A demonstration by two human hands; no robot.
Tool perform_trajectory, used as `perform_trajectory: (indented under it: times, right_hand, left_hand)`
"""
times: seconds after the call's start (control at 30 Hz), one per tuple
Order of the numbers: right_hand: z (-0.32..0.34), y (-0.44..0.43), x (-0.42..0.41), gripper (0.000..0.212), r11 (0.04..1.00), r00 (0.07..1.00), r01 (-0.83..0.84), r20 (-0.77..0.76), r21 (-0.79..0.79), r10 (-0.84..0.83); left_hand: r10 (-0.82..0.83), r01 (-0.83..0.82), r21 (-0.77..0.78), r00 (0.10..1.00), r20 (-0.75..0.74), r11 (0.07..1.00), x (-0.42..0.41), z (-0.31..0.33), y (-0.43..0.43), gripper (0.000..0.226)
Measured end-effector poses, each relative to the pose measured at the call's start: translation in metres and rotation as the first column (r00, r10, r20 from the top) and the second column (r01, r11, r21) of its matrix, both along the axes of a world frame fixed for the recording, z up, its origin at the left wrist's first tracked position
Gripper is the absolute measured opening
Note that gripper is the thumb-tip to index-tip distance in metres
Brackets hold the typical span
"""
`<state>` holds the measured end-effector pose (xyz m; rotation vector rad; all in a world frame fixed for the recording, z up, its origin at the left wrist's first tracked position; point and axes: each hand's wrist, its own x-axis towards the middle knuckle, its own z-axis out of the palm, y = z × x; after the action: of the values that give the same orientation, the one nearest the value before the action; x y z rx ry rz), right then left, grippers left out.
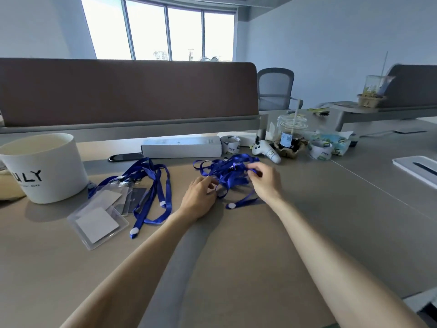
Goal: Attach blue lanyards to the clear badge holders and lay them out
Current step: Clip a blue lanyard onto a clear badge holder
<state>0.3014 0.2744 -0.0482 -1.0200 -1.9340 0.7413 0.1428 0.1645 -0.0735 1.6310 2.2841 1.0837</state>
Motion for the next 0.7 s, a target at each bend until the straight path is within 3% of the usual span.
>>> perform_trajectory:
  times: [0.1,0.2,0.27,0.4,0.5,0.53,0.6,0.7]
  right_hand:
    - [0.038,-0.012,-0.005,0.024,0.974,0.983,-0.167,-0.052,0.151,0.177]
    - [0.076,-0.032,-0.010,0.030,0.940,0.938,-0.288,-0.143,0.181,0.315]
    - [0.091,-0.042,-0.010,0.030,0.921,0.895,-0.359,-0.226,0.150,0.385]
    - [0.104,-0.050,0.000,0.029,0.894,0.821,-0.436,-0.363,0.099,0.441]
    - [0.101,-0.041,0.013,0.031,0.922,0.830,-0.384,-0.418,0.056,0.371]
    - [0.096,-0.035,0.017,0.033,0.933,0.841,-0.359,-0.425,0.027,0.336]
    - [0.084,-0.026,0.024,0.034,0.954,0.893,-0.296,-0.365,-0.038,0.262]
    - [0.061,-0.024,0.023,0.039,0.948,0.957,-0.272,-0.151,-0.167,0.248]
  left_hand:
    - [-0.054,0.022,0.141,0.972,0.227,0.990,0.005,0.023,0.003,0.035]
    - [-0.266,0.183,0.239,0.883,0.387,0.954,0.014,0.054,0.006,0.046]
    - [-0.244,0.184,0.196,0.905,0.348,0.963,0.014,0.064,0.013,0.043]
    - [-0.025,0.028,-0.020,0.988,0.154,0.999,0.009,0.064,0.026,0.023]
    - [0.036,-0.023,-0.055,0.970,0.240,0.998,0.004,0.065,0.022,0.022]
    - [0.029,-0.030,-0.004,0.937,0.347,1.000,0.002,0.070,0.018,0.021]
    - [-0.034,-0.068,0.141,0.787,0.616,0.988,-0.001,0.087,0.010,0.019]
    - [-0.167,-0.041,0.242,0.610,0.774,0.970,0.001,0.115,-0.004,0.023]
